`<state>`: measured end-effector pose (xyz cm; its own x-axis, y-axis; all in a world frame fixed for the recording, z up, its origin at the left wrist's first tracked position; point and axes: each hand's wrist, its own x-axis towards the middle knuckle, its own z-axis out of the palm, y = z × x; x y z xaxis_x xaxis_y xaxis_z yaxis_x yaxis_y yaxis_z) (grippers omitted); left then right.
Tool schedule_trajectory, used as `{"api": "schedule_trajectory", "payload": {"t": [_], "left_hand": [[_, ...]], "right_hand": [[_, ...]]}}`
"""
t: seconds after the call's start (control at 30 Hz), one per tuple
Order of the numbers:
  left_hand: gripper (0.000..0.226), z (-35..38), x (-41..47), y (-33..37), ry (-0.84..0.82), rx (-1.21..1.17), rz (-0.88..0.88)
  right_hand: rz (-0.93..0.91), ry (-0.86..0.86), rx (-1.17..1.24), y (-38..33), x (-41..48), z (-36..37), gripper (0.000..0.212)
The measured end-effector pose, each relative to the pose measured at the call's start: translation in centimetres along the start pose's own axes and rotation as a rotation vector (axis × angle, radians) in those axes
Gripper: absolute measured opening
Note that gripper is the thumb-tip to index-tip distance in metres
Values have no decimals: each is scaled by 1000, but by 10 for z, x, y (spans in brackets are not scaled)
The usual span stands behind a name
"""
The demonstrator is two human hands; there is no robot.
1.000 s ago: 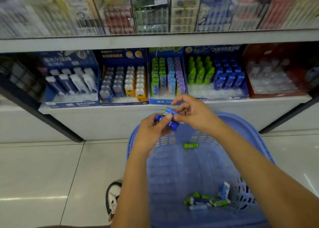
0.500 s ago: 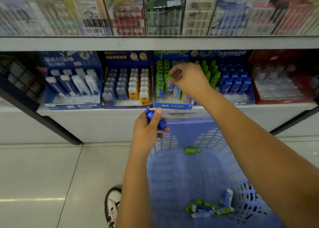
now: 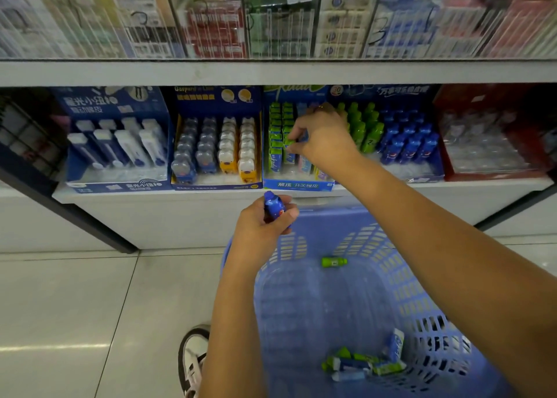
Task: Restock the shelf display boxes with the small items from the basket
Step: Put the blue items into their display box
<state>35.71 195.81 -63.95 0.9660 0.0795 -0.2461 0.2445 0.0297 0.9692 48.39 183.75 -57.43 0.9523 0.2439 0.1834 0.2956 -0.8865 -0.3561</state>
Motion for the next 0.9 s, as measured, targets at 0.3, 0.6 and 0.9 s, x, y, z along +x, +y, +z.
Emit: {"api": "schedule_trajectory", "payload": {"t": [0.3, 0.6, 0.9], "left_hand": [[25, 0, -10, 11, -68, -22, 27], [17, 3, -12, 16, -83, -72, 42], [14, 43, -14, 30, -166, 96, 224]], "right_hand": [[149, -333, -208, -14, 34, -18, 41], [40, -323, -228, -25, 34, -22, 38], [16, -264, 735, 25, -86, -69, 8]]}}
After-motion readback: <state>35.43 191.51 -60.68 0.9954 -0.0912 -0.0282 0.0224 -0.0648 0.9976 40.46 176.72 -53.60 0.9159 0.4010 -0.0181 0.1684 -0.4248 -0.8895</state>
